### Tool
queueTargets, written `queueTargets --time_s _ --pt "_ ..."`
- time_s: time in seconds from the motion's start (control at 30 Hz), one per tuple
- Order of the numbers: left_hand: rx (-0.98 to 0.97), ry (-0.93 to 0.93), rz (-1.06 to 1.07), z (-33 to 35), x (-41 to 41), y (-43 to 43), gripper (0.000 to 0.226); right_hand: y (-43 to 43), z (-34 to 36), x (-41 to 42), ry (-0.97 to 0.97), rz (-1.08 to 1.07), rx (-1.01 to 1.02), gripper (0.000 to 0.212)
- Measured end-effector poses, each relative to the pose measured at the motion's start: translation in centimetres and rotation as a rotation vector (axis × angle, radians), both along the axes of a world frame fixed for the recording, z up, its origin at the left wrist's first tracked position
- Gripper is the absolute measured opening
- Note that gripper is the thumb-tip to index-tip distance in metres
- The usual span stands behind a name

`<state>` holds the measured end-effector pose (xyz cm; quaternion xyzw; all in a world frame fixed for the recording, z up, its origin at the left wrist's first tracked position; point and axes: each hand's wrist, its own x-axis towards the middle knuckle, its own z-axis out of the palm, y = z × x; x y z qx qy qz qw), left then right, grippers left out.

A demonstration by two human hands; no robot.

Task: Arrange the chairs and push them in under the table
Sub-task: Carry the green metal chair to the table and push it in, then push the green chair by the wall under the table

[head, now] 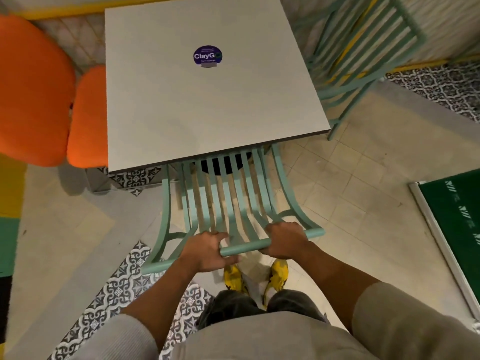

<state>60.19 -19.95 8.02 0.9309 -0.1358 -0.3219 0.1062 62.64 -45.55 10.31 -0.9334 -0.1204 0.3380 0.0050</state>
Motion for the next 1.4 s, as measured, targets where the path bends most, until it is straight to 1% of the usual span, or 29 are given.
queueTargets --time_s 0.07,0.13,0.23,0.3,0.37,0.5,0.6,0.67,0.8,1.0,1.17,1.27,1.4 --pt "0.001 -0.002 -0.041 0.7 1.4 -0.6 0.121 -1.2 0.3 0.1 -0.007 -0.032 0.017 0.065" --pt "-0.014 -0.017 -0.1 1.2 2.4 -1.8 0.125 -3.0 0.6 -0.3 -0.038 -0.049 -0.003 0.063" --pt "-0.059 -0.029 -0.15 1.9 3.7 -4.5 0.126 -6.2 1.5 -1.6 -0.12 -0.102 -0.027 0.075" --pt "-0.077 -0.048 -0.212 2.7 4.5 -7.7 0.123 -9.3 2.4 -3.1 -0.159 -0.219 -0.023 0.08" --pt "-0.085 -0.07 -0.285 3.9 5.5 -11.2 0.119 -12.5 3.1 -4.4 -0.185 -0.321 -0.031 0.08" --pt "-0.109 -0.047 -0.446 6.4 6.7 -19.2 0.096 -20.0 4.0 -7.0 -0.201 -0.605 -0.005 0.081" --pt "-0.021 -0.071 -0.557 7.3 7.4 -25.9 0.102 -26.5 4.7 -9.3 -0.17 -0.77 -0.01 0.086" --pt "0.014 -0.124 -0.566 7.6 7.0 -30.8 0.097 -31.1 4.6 -11.4 -0.143 -0.813 -0.029 0.087" --pt "0.051 -0.086 -0.515 7.5 6.0 -40.0 0.093 -40.1 4.2 -15.1 -0.068 -0.83 -0.039 0.089" --pt "0.101 -0.088 -0.446 6.5 5.3 -48.8 0.086 -50.6 4.4 -16.6 -0.044 -0.779 -0.056 0.092" --pt "0.179 -0.058 -0.378 6.1 6.9 -53.2 0.088 -56.0 4.6 -12.6 -0.045 -0.677 -0.031 0.097" --pt "0.192 -0.044 -0.326 5.5 8.9 -55.9 0.089 -58.3 3.6 -8.4 -0.013 -0.62 0.005 0.101" --pt "0.205 -0.043 -0.29 4.0 12.7 -60.5 0.083 -61.2 2.5 -2.7 0.006 -0.546 0.018 0.102"
